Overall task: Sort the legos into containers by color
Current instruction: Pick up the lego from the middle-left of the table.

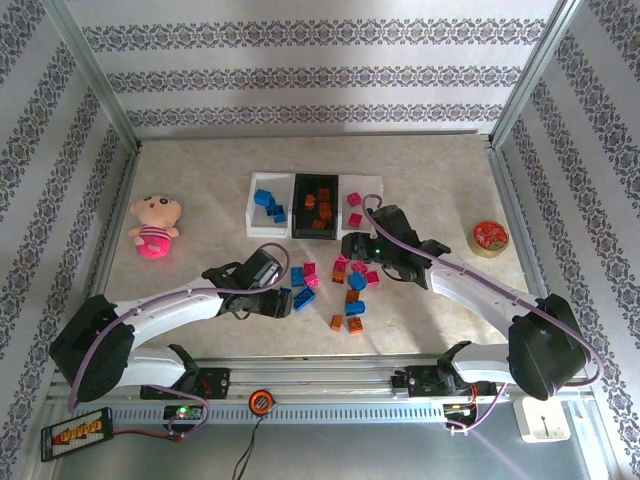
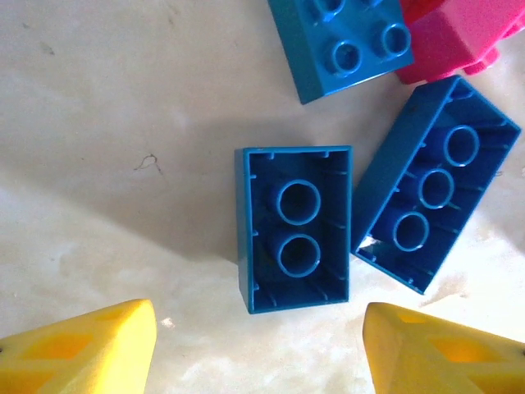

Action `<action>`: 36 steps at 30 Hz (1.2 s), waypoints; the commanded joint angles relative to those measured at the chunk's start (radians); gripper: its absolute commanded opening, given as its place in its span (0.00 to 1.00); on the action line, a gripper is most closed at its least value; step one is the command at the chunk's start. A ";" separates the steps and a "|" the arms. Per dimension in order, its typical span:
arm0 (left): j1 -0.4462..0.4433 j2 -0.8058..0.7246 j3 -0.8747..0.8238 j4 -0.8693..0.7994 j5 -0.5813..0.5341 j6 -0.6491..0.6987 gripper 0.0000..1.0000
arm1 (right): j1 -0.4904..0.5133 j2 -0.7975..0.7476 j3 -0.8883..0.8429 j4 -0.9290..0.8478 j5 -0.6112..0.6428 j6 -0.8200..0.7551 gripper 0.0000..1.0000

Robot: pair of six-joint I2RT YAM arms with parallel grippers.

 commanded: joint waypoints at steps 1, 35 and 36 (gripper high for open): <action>-0.016 0.050 0.011 0.002 -0.022 0.027 0.67 | -0.011 -0.016 -0.006 0.023 0.013 0.017 0.62; 0.120 -0.017 0.186 0.036 -0.098 0.096 0.36 | -0.045 -0.072 -0.042 0.010 0.004 0.028 0.63; 0.151 -0.010 0.219 0.046 -0.094 0.102 0.36 | -0.045 -0.073 -0.045 0.012 0.002 0.030 0.63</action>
